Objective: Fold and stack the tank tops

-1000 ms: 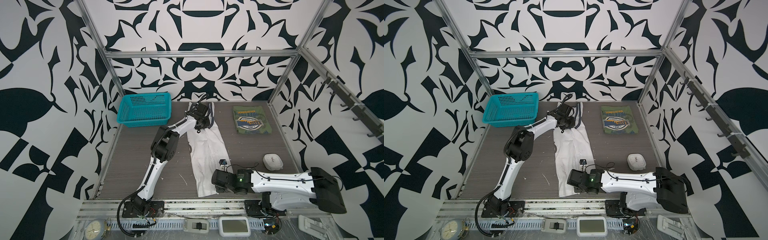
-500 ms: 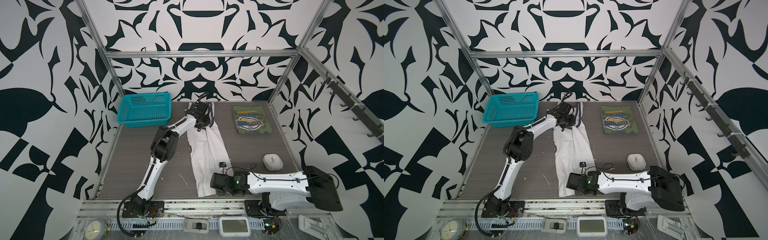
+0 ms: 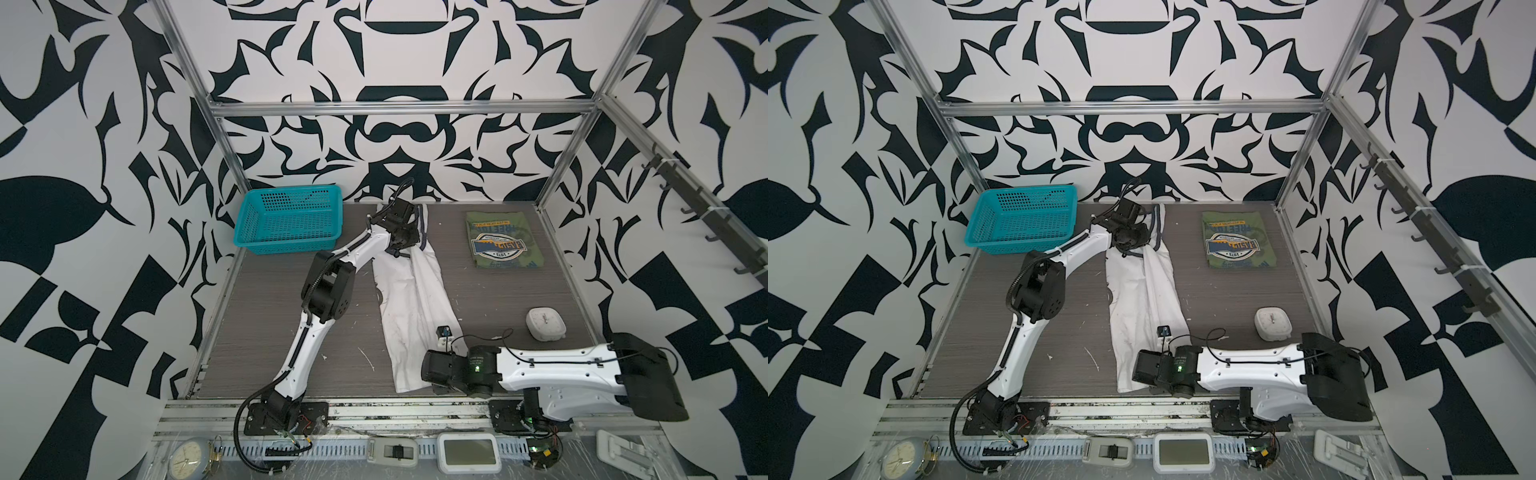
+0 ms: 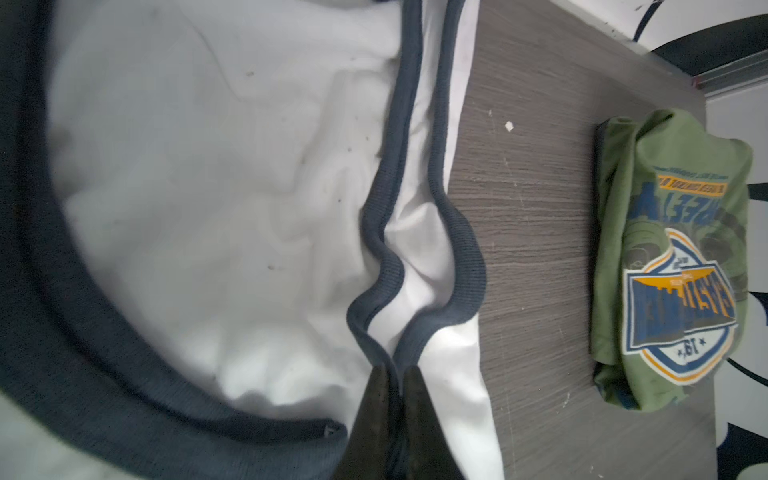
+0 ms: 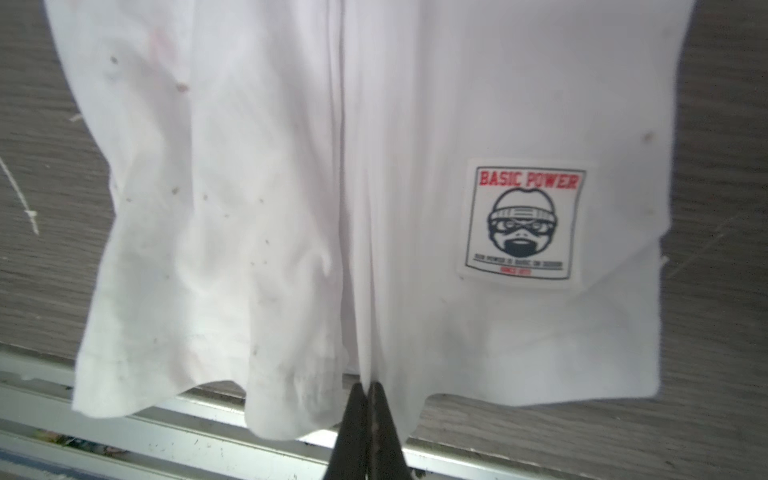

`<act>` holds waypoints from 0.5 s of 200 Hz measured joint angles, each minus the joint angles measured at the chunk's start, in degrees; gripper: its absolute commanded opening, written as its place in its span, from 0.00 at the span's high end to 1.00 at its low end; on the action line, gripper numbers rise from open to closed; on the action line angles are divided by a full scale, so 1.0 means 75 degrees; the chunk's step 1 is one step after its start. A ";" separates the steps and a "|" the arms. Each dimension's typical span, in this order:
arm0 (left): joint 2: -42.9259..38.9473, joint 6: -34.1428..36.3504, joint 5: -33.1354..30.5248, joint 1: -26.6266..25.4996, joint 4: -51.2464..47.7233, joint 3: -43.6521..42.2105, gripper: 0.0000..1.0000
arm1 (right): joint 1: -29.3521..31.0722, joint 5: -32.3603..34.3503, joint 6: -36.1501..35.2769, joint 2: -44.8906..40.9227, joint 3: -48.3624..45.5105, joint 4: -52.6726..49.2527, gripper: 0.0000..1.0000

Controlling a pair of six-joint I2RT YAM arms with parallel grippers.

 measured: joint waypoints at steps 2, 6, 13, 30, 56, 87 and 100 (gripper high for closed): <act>0.0035 0.0000 0.0000 0.0000 -0.0012 0.0003 0.96 | 0.0000 -0.0009 -0.0015 0.0035 0.0000 0.0009 0.92; 0.0082 0.0000 0.0000 0.0000 -0.0026 0.0009 0.93 | 0.0000 -0.0032 -0.0035 0.0099 0.0000 0.0032 0.86; 0.0192 0.0000 0.0000 0.0006 -0.0073 0.0017 0.85 | 0.0000 -0.0055 -0.0070 0.0172 0.0000 0.0041 0.78; 0.0399 -0.0003 0.0082 0.0017 -0.0210 0.0157 0.66 | 0.0012 -0.0163 -0.0146 0.0146 0.0003 -0.0023 0.60; 0.0364 0.0038 0.0102 0.0009 -0.0557 0.0603 0.46 | 0.0020 -0.0026 -0.0309 -0.0443 0.0061 -0.0385 0.49; -0.0688 -0.0015 -0.0029 0.0032 -0.0889 -0.0306 0.38 | -0.0443 0.0323 -0.0644 -0.1545 0.0379 -0.1163 0.48; -0.1722 -0.0058 -0.0070 0.0026 -0.0886 -0.1381 0.37 | -0.1166 0.0286 -0.0906 -0.1932 0.0382 -0.1355 0.48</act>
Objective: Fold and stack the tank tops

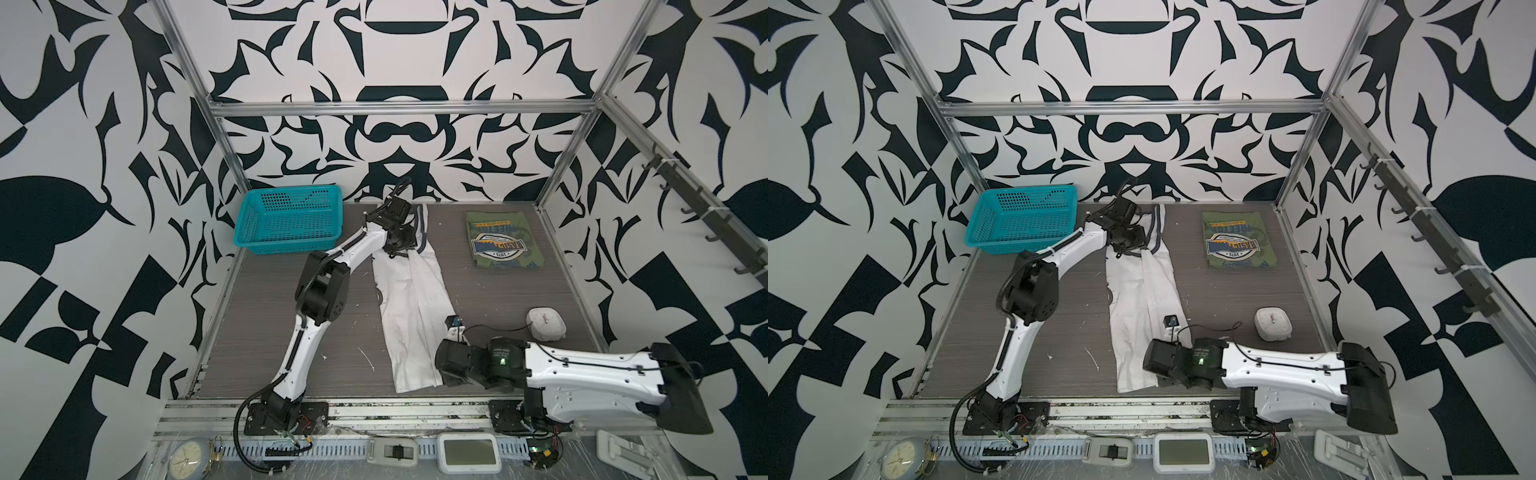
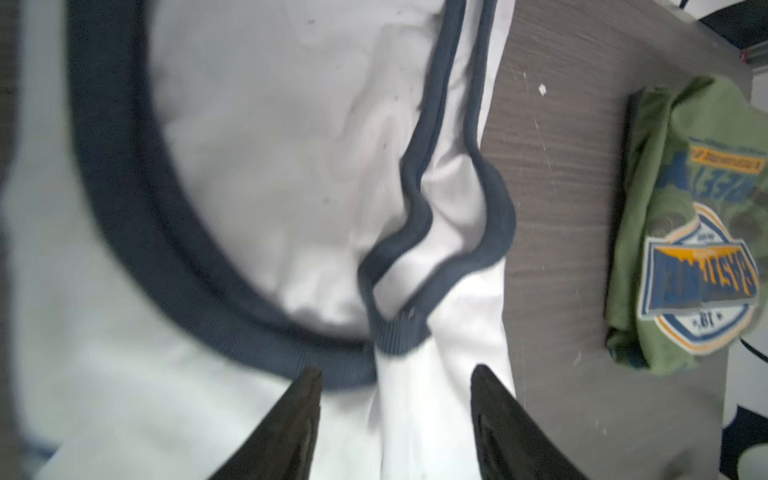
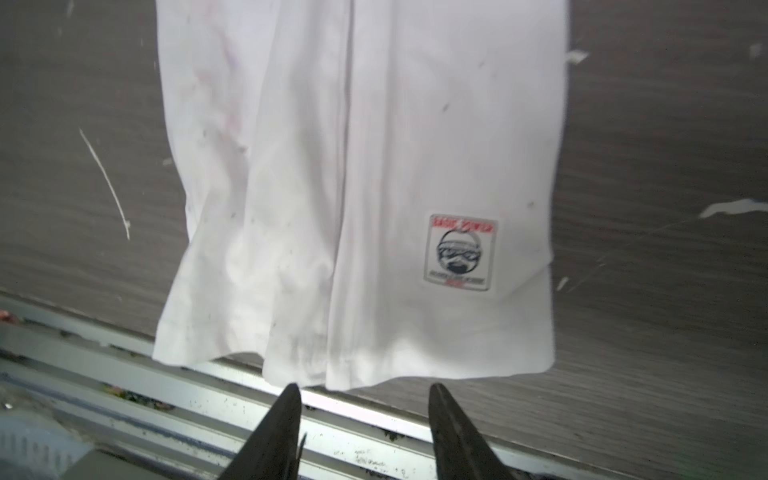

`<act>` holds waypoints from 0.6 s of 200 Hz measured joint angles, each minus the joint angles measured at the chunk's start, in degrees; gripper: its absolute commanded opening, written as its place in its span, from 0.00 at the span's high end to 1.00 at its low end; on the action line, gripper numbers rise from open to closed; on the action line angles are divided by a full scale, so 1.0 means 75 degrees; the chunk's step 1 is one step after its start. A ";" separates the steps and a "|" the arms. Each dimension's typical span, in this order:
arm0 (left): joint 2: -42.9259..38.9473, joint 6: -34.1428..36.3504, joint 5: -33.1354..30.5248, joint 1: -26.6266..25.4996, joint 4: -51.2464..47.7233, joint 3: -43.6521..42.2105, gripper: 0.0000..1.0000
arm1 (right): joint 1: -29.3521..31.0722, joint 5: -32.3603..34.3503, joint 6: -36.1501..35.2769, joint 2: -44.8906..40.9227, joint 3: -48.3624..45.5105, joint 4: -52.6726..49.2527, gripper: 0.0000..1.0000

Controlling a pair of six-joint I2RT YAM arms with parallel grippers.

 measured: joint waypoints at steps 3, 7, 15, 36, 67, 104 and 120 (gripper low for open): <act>-0.0262 -0.0012 -0.0017 -0.0015 0.0026 -0.0268 0.37 | -0.0242 -0.0006 -0.0111 -0.0099 -0.0009 -0.0050 0.48; -0.0565 -0.0038 -0.0041 -0.0023 0.0035 -0.0568 0.37 | -0.0458 -0.0044 -0.0169 -0.0184 -0.0026 -0.0093 0.48; -0.1326 -0.0105 -0.0119 -0.0064 0.0099 -0.1314 0.36 | -0.1043 -0.0172 -0.0393 -0.0379 -0.0085 -0.0160 0.48; -0.3261 -0.0321 -0.0408 -0.0271 0.0364 -0.3258 0.35 | -0.2337 -0.0560 -0.0933 -0.0799 -0.0391 -0.0256 0.48; -0.5082 -0.0877 -0.0801 -0.1186 0.0650 -0.5811 0.34 | -0.3567 -0.1271 -0.1553 -0.1113 -0.0985 -0.0300 0.49; -0.5907 -0.1970 -0.1008 -0.2763 0.0632 -0.7889 0.33 | -0.4205 -0.2261 -0.1915 -0.1090 -0.1749 0.0020 0.52; -0.6248 -0.2498 -0.1067 -0.3369 0.0609 -0.8376 0.32 | -0.4232 -0.2550 -0.1964 -0.1037 -0.1953 0.0189 0.53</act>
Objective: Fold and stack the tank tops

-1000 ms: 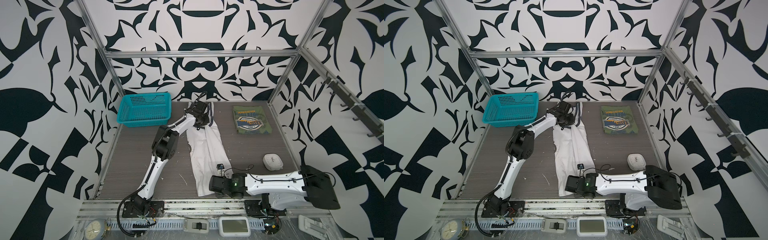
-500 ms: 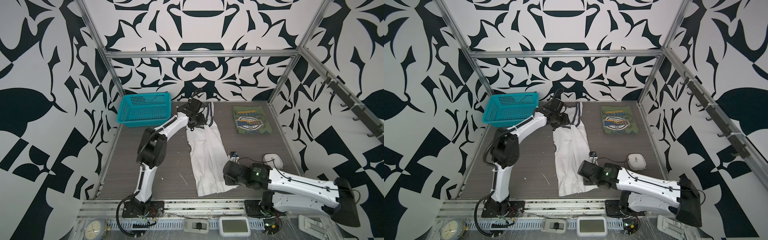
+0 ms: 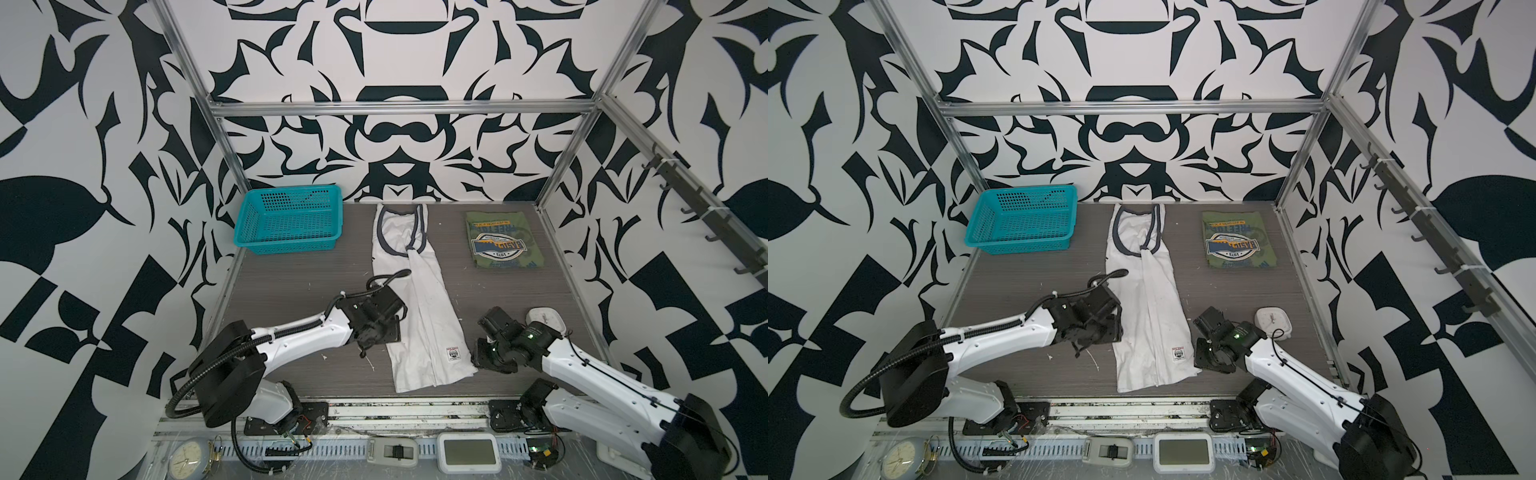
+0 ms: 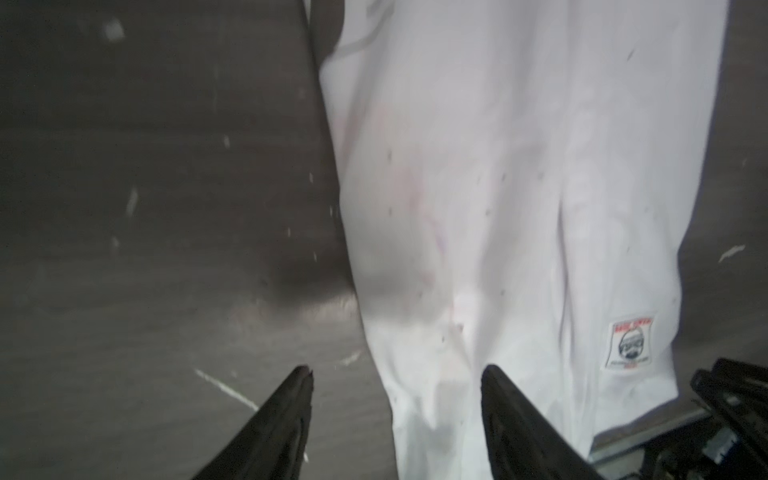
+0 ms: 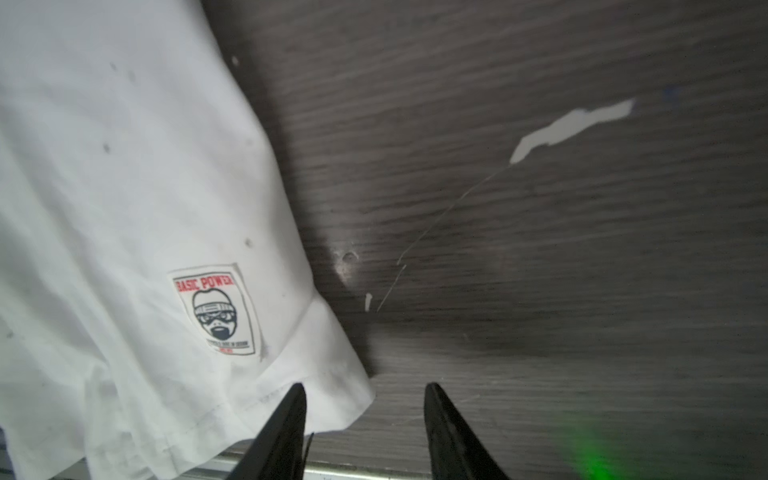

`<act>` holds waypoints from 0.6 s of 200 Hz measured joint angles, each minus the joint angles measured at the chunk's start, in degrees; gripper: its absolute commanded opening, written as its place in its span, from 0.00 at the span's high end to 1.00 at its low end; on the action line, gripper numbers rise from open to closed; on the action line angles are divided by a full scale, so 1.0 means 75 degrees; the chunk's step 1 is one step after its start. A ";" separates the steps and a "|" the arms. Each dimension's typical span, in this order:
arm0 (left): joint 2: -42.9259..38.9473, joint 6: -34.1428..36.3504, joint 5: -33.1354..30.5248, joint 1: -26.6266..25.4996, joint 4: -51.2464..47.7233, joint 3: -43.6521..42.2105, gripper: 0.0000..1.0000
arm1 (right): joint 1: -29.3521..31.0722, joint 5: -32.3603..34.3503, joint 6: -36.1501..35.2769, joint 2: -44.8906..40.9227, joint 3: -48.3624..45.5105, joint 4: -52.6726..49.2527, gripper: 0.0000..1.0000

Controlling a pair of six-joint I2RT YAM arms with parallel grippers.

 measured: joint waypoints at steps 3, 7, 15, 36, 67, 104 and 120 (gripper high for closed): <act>-0.0067 -0.0131 -0.0015 -0.0122 0.0003 -0.0076 0.32 | 0.0000 -0.0052 -0.0015 0.0009 -0.0041 0.0041 0.54; -0.0172 -0.0286 -0.0050 -0.0300 0.0000 -0.0178 0.32 | -0.0003 -0.0108 -0.0017 0.0015 -0.0093 0.0096 0.54; -0.0335 -0.0560 -0.0105 -0.0583 0.0006 -0.0329 0.31 | -0.0006 -0.0198 -0.0029 0.0020 -0.0192 0.0184 0.54; -0.0548 -0.1268 -0.0166 -0.1259 0.0061 -0.0653 0.31 | -0.0009 -0.0388 -0.0058 0.0050 -0.0420 0.0385 0.57; -0.0210 -0.1953 -0.0157 -0.1900 0.0283 -0.0898 0.32 | -0.0012 -0.0460 -0.0122 0.0131 -0.0460 0.0568 0.61; 0.0271 -0.2384 -0.0160 -0.2168 0.0647 -0.0909 0.40 | -0.0012 -0.0574 -0.0160 0.0414 -0.0460 0.0889 0.72; 0.0338 -0.2451 -0.0146 -0.2189 0.0857 -0.0918 0.44 | -0.0012 -0.0629 -0.0125 0.0545 -0.0472 0.0982 0.79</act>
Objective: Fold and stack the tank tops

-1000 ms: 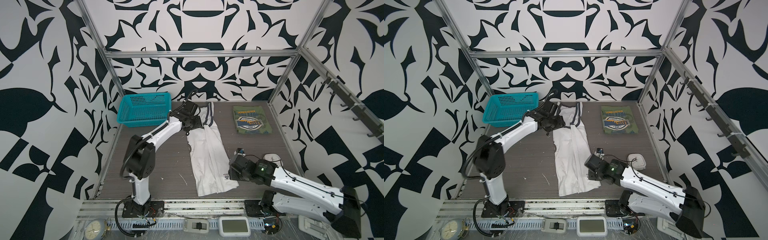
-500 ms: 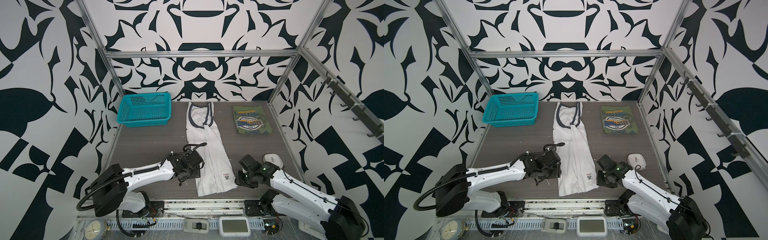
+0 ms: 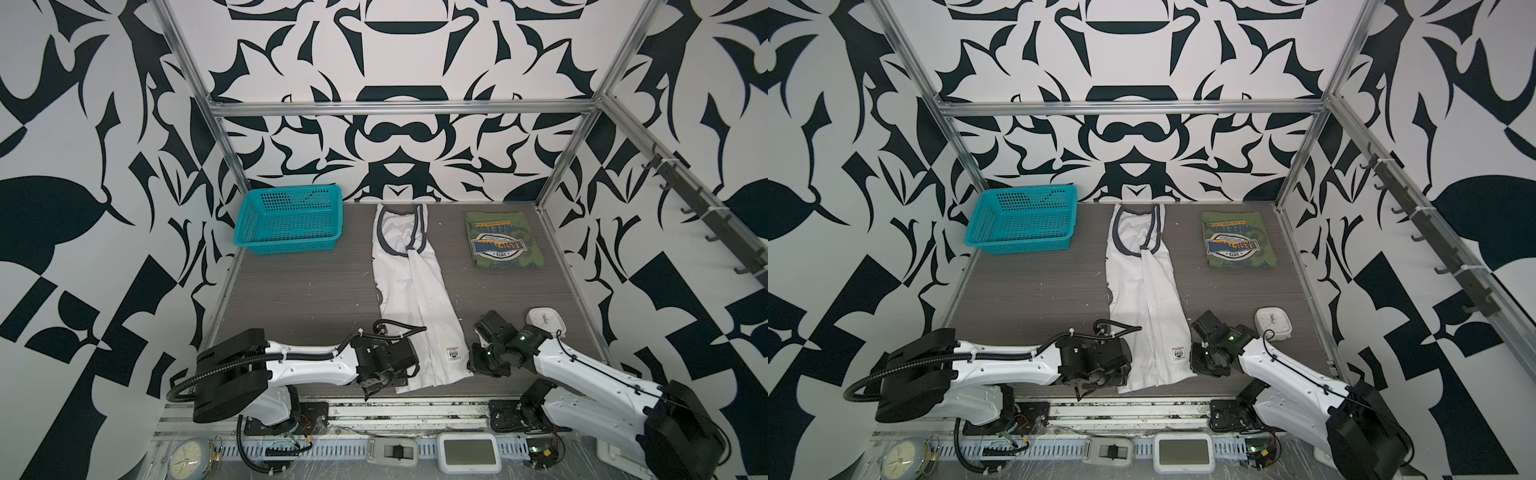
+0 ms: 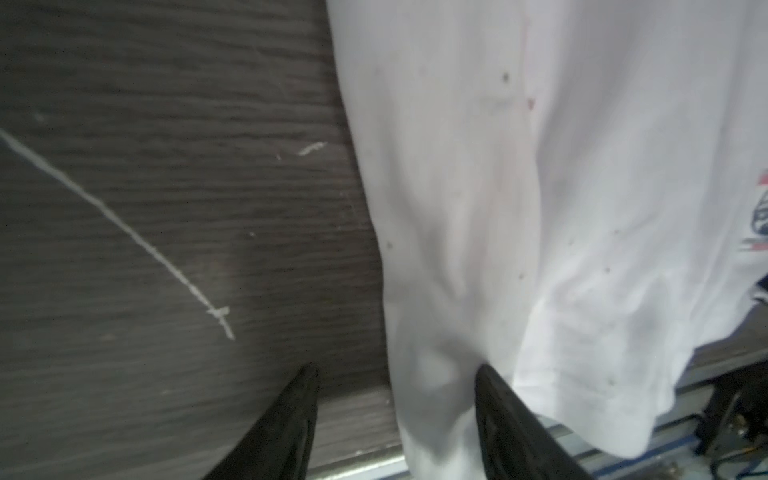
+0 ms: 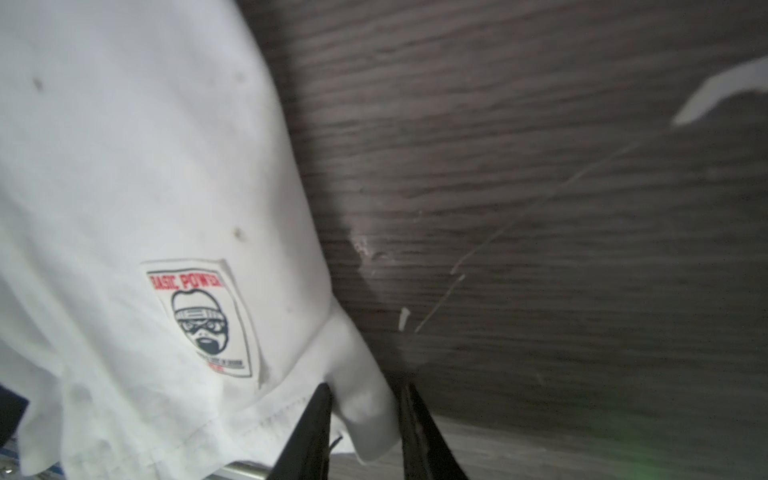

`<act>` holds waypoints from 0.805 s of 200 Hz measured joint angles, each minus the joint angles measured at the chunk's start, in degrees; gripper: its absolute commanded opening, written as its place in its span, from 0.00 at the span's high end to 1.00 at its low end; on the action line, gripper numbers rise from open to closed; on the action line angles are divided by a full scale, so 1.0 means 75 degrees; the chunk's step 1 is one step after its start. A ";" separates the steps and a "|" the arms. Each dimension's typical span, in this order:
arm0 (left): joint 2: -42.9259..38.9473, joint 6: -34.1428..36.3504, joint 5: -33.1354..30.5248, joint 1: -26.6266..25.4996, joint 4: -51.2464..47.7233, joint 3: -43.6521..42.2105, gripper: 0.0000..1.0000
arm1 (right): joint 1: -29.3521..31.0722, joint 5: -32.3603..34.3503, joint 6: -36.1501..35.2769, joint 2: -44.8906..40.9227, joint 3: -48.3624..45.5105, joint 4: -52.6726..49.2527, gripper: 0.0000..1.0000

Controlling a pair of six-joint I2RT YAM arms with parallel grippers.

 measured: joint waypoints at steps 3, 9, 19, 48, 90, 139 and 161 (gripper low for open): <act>0.0017 -0.0044 -0.0006 0.0000 0.0050 -0.0003 0.45 | 0.0000 -0.0015 -0.0044 0.0006 -0.0003 0.0003 0.80; 0.0041 -0.0052 -0.0003 0.0000 0.0137 -0.0003 0.48 | 0.0000 -0.0038 -0.0029 0.0006 -0.0012 0.0032 0.83; 0.0108 -0.0087 0.0012 0.0000 0.0277 0.0003 0.51 | 0.0000 -0.0070 -0.0006 -0.0023 -0.0047 0.0076 0.87; 0.0256 -0.0087 0.0050 -0.0029 0.0586 0.0026 0.63 | 0.0000 -0.0160 0.0058 -0.0312 -0.0166 0.0105 1.00; 0.0274 -0.0035 -0.0038 -0.0192 0.0586 0.0023 0.85 | 0.0289 -0.0178 0.0242 -0.0825 -0.0239 -0.0105 1.00; -0.0198 0.0026 -0.0670 -0.0906 -0.0204 0.0321 0.98 | 0.1711 0.0268 0.1040 -0.1478 -0.0032 -0.0892 1.00; -0.0615 0.0055 -0.1008 -0.1125 -0.0495 0.0632 1.00 | 0.2020 0.0589 0.1236 -0.1606 0.0577 -0.1460 1.00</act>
